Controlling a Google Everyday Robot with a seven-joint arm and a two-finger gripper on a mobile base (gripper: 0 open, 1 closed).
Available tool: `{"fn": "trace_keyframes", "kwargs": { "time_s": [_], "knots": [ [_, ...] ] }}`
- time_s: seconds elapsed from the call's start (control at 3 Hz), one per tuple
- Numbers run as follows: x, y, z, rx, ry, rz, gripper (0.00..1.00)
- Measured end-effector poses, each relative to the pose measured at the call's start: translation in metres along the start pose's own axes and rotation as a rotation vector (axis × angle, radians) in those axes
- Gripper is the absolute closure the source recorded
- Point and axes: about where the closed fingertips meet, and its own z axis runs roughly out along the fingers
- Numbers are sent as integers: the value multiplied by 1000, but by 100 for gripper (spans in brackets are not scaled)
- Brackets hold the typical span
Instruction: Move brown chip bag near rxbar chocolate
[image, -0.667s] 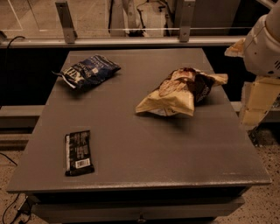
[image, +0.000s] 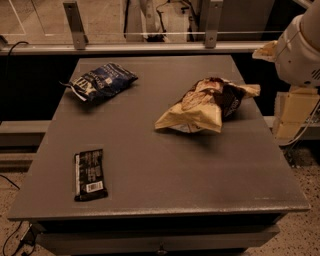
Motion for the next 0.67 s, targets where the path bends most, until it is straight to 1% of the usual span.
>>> {"fn": "trace_keyframes", "kwargs": {
  "time_s": [0.33,0.67],
  "knots": [
    [-3,-27,11,53,-19,-101,0],
    [-9,-54,36,52,-71,-181,0]
  ]
}}
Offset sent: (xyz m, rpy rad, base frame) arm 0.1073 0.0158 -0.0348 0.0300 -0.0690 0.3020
